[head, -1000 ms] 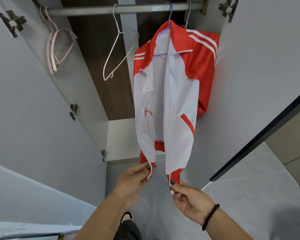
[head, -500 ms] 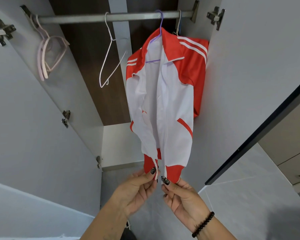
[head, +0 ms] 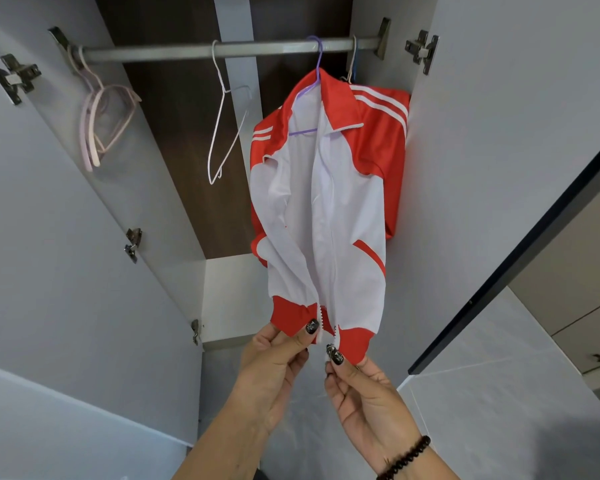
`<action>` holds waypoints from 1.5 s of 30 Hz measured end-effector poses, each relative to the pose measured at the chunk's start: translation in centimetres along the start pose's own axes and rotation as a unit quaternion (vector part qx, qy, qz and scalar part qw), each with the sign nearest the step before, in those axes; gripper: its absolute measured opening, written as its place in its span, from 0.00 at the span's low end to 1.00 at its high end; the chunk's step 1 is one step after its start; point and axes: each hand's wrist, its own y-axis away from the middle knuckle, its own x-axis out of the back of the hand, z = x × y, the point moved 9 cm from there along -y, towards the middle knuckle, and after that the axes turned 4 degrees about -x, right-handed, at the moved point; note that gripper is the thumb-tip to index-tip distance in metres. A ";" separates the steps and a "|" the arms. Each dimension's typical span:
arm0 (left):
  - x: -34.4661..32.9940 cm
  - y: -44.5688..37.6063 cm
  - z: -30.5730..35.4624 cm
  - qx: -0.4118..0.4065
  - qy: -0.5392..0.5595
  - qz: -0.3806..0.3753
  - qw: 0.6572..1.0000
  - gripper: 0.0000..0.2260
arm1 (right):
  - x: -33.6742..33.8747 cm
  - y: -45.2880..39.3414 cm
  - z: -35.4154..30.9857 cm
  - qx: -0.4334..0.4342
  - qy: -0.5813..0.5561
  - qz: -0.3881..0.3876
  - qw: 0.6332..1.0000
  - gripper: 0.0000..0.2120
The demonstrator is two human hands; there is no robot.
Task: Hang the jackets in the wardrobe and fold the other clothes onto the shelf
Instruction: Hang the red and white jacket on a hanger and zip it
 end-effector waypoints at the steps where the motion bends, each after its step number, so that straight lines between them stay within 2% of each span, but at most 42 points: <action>1: 0.0 0.1 0.1 -0.002 -0.002 0.004 1.000 0.21 | 0.0 0.0 0.0 0.003 -0.001 0.006 1.000 0.10; 5: 0.0 0.4 0.5 -0.018 -0.005 0.007 1.000 0.26 | -0.1 0.2 0.4 0.006 -0.006 0.017 1.000 0.10; 18: 1.4 1.2 1.1 -0.064 -0.048 0.012 0.997 0.24 | -0.1 0.4 2.5 -0.023 -0.025 0.052 0.998 0.12; 21: 1.7 1.4 1.1 -0.061 -0.071 0.020 0.995 0.26 | -0.1 0.3 2.8 -0.033 -0.034 0.069 0.996 0.10; 26: 1.9 1.7 0.7 -0.045 -0.075 0.018 0.996 0.22 | -0.1 0.3 2.8 -0.043 -0.041 0.092 0.994 0.13; 29: 2.0 1.7 0.5 -0.018 -0.116 0.014 0.993 0.20 | 0.3 0.4 2.9 -0.052 -0.038 0.109 0.992 0.12; 34: 3.2 1.2 0.1 0.030 -0.225 0.032 0.973 0.14 | 1.2 0.3 3.3 -0.080 -0.011 0.130 0.988 0.05; 39: 3.2 0.6 1.5 0.009 -0.246 0.007 0.969 0.13 | 0.6 -0.2 3.5 -0.081 0.017 0.110 0.990 0.08; 45: 4.3 0.3 2.4 -0.009 -0.278 0.001 0.961 0.12 | 0.0 -0.4 3.7 -0.178 0.107 0.083 0.975 0.03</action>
